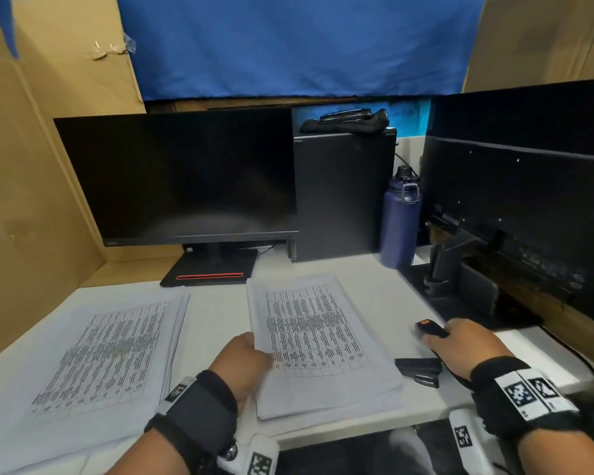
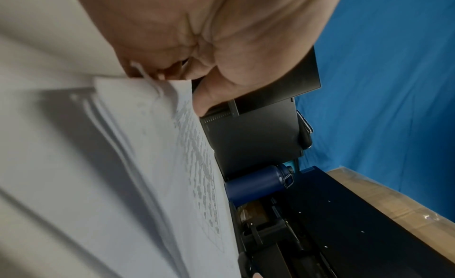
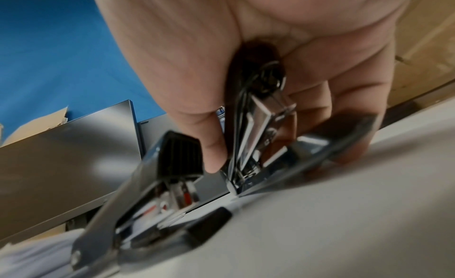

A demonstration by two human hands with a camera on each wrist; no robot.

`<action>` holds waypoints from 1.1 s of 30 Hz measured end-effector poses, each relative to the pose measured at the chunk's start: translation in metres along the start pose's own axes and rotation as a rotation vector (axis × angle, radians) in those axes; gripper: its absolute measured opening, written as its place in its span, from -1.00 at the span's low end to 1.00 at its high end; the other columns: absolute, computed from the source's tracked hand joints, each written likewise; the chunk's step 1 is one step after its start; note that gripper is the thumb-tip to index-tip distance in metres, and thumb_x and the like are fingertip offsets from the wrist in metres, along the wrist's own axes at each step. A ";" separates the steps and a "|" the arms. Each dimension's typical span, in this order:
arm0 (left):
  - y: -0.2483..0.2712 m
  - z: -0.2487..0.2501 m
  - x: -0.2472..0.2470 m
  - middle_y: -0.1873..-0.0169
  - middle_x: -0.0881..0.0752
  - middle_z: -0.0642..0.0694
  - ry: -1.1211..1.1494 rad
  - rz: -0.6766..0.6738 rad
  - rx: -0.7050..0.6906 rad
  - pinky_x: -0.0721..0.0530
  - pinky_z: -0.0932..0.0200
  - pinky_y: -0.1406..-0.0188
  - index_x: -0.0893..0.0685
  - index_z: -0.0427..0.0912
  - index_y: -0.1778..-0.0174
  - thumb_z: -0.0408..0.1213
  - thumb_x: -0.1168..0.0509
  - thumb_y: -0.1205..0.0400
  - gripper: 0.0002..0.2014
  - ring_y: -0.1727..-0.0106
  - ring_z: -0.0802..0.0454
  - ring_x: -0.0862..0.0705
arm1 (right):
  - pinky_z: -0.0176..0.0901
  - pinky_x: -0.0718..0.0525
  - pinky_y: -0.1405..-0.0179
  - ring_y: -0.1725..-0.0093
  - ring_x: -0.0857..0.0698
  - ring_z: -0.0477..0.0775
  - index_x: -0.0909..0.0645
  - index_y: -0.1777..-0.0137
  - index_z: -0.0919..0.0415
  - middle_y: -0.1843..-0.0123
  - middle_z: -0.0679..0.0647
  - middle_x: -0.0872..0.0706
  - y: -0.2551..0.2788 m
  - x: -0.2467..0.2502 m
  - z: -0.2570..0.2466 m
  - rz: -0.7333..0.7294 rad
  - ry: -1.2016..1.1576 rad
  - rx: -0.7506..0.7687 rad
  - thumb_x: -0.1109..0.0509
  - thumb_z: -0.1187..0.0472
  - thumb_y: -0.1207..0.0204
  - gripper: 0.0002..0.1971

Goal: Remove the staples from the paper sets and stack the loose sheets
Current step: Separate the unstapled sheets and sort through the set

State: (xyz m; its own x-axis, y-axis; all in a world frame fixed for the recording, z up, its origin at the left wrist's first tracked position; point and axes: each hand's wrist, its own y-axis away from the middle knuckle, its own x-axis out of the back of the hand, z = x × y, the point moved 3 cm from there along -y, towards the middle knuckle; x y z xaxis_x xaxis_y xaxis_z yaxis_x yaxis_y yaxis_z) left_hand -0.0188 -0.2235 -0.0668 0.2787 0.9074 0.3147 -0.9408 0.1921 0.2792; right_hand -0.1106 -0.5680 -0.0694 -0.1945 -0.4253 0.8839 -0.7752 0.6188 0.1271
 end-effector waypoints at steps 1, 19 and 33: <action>0.002 0.003 0.001 0.27 -0.73 -0.38 -0.037 0.005 0.004 -0.70 0.15 0.30 -0.56 -0.42 0.16 -0.56 -0.25 -0.50 -0.96 0.32 -0.11 -0.71 | -0.01 -0.63 0.03 0.15 -0.72 0.11 -0.67 0.00 0.13 0.16 0.09 -0.75 0.001 0.000 -0.001 -0.002 -0.008 0.003 -0.29 -0.30 -0.58 -0.53; 0.005 -0.026 0.240 -0.33 -0.72 -0.04 -0.949 0.316 0.116 -0.65 0.17 -0.18 -0.70 0.01 -0.22 -0.05 -0.26 -0.70 -0.75 -0.22 -0.02 -0.71 | -0.35 -0.48 -0.07 0.34 -0.74 0.10 -0.57 0.28 0.05 0.32 0.02 -0.76 -0.038 -0.006 0.018 0.144 -0.220 0.081 -0.51 -0.42 -0.33 -0.49; 0.001 -0.073 0.292 0.29 -0.66 0.03 -1.035 0.340 0.324 -0.64 0.24 0.33 -0.64 -0.10 0.17 -0.10 -0.47 -0.51 -0.81 0.20 0.03 -0.68 | -0.43 -0.48 0.21 0.24 -0.80 0.00 -0.71 0.29 -0.09 0.42 -0.08 -0.80 0.064 -0.018 -0.099 -0.076 -0.217 0.415 -0.74 0.08 -0.26 -0.78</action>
State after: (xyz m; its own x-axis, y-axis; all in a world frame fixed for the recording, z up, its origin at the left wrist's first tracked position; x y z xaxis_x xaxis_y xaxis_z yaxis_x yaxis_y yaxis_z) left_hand 0.0478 0.0694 -0.0406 0.1853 0.1206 0.9753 -0.9460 -0.2469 0.2102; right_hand -0.0974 -0.4553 -0.0328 -0.2148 -0.6149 0.7588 -0.9582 0.2828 -0.0421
